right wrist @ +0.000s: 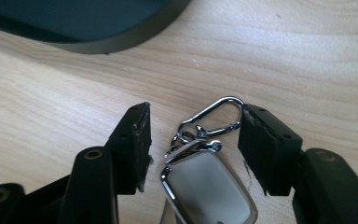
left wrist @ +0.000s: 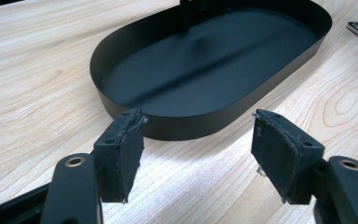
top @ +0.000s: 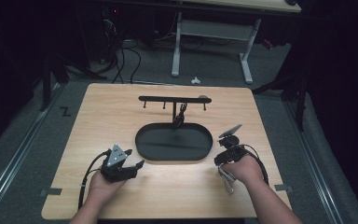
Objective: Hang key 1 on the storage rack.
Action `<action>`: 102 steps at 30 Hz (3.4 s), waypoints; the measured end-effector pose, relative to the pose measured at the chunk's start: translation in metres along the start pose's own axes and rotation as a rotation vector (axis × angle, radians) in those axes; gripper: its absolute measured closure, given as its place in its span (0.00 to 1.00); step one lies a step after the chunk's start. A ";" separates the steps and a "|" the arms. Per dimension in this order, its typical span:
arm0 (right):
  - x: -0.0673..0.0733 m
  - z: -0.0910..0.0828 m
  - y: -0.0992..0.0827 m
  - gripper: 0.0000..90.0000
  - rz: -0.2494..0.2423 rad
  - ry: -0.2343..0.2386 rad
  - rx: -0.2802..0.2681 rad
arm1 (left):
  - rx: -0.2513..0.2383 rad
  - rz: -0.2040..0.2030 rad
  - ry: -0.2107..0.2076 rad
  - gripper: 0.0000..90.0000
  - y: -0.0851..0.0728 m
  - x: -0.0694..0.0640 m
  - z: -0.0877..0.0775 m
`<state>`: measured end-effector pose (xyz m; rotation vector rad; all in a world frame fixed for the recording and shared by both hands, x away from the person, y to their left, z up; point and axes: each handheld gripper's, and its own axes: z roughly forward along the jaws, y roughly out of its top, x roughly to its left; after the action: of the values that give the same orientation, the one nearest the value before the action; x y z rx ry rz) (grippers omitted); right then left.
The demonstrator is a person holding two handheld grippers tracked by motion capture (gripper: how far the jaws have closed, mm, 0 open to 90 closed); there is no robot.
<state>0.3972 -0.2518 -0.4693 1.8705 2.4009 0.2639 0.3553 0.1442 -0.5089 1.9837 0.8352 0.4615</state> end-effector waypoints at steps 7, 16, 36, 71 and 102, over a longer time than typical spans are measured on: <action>-0.007 0.010 -0.003 0.46 0.045 0.020 0.033 | 0.003 0.002 0.002 0.38 0.000 0.000 0.001; -0.005 0.019 -0.004 0.54 0.033 0.018 0.058 | 0.005 0.003 0.000 0.38 0.000 0.000 0.002; 0.009 0.008 -0.003 0.93 -0.133 -0.031 0.009 | 0.004 0.005 0.000 0.38 0.000 0.000 0.002; 0.007 0.020 0.001 0.96 -0.139 -0.025 0.038 | 0.018 0.015 -0.011 0.38 -0.001 -0.002 0.003; 0.003 -0.027 0.000 0.96 -0.172 0.017 -0.042 | 0.017 0.011 -0.007 0.38 -0.001 -0.001 0.002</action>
<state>0.3916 -0.2512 -0.4432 1.6380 2.5274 0.3149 0.3552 0.1424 -0.5105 2.0054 0.8272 0.4552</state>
